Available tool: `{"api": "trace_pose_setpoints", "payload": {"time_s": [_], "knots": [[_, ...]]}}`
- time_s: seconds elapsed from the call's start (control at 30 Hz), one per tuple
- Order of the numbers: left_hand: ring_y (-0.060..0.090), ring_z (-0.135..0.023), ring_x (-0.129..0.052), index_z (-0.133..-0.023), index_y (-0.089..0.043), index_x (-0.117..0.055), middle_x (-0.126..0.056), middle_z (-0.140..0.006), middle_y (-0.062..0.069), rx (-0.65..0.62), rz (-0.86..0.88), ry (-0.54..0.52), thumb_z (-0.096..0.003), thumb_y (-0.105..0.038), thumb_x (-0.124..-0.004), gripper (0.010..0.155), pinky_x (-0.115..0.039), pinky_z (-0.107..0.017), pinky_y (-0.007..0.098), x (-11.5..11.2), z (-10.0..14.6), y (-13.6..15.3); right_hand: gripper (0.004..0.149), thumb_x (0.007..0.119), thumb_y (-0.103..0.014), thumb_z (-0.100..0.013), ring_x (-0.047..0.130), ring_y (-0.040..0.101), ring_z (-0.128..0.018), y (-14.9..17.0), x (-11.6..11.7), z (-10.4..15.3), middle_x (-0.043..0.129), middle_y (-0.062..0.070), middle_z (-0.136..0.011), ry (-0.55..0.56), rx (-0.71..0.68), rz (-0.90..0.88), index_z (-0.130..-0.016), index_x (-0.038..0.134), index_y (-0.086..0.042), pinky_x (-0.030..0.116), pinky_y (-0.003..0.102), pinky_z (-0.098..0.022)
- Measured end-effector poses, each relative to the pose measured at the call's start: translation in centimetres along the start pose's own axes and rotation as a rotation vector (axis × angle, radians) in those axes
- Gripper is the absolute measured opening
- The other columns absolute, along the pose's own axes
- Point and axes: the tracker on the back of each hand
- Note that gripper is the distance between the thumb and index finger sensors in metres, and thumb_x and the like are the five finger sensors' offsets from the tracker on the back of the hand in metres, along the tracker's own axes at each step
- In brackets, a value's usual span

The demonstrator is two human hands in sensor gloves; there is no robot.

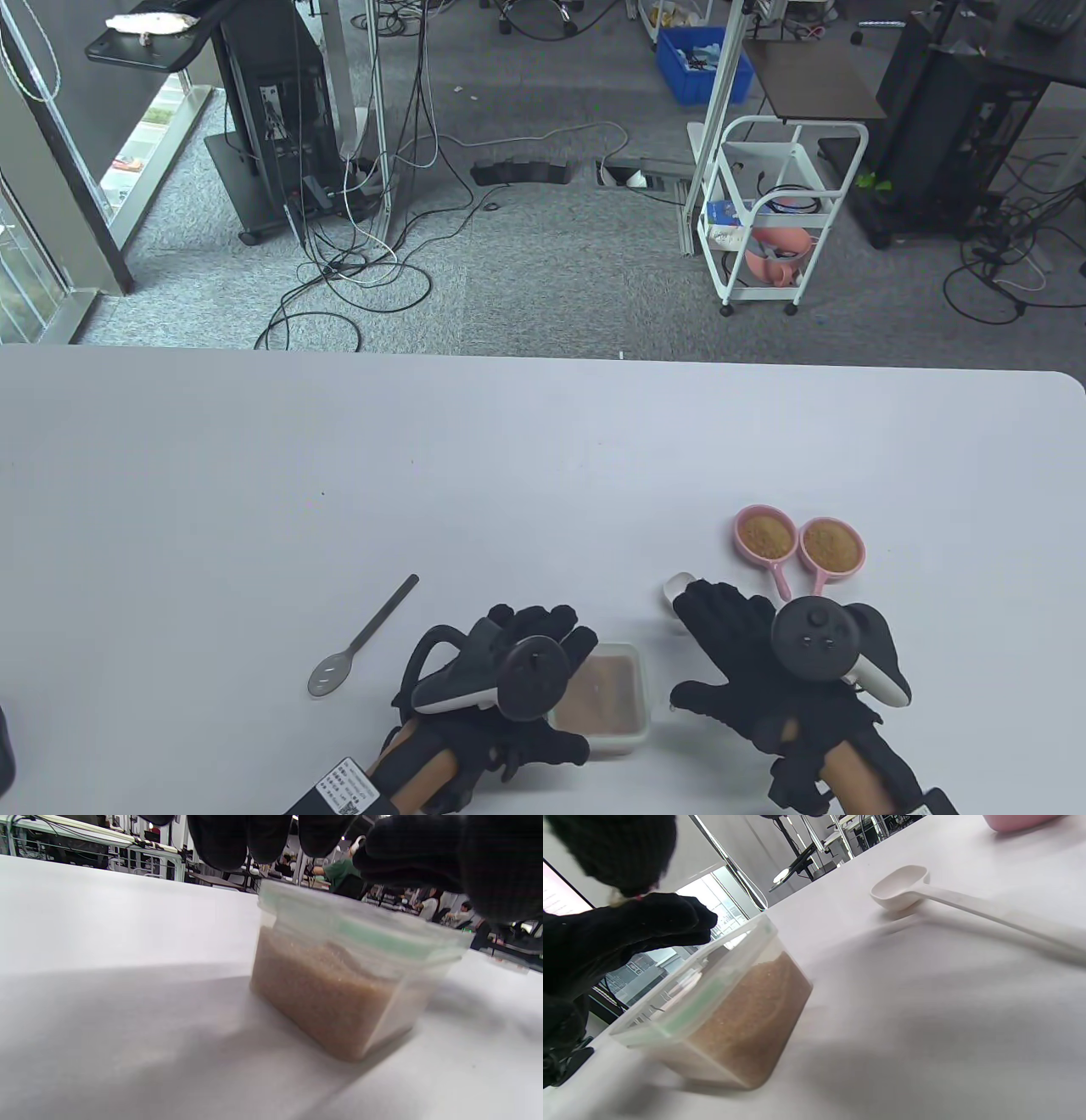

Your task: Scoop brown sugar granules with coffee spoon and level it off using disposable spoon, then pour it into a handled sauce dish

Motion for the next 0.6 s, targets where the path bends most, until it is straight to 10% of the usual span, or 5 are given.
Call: {"api": "trace_pose_setpoints", "payload": {"time_s": [0.6], "knots": [[0.032, -0.111, -0.074, -0.113, -0.035, -0.052, -0.060, -0.119, 0.000, -0.025, 0.126, 0.030, -0.0383, -0.079, -0.071, 0.089, -0.053, -0.081, 0.056, -0.5, 3.4, 0.7, 0.064, 0.076, -0.052, -0.050, 0.067, 0.044, -0.101, -2.0, 0.8, 0.5, 0.069, 0.015, -0.106, -0.155, -0.051, -0.095, -0.103, 0.073, -0.016, 0.048, 0.061, -0.073]]}}
Point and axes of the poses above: the tracker on the back of each hand, its own y axis roughly to the little-finger side, its own z axis roughly from the fingertips to the wrist, x = y × z
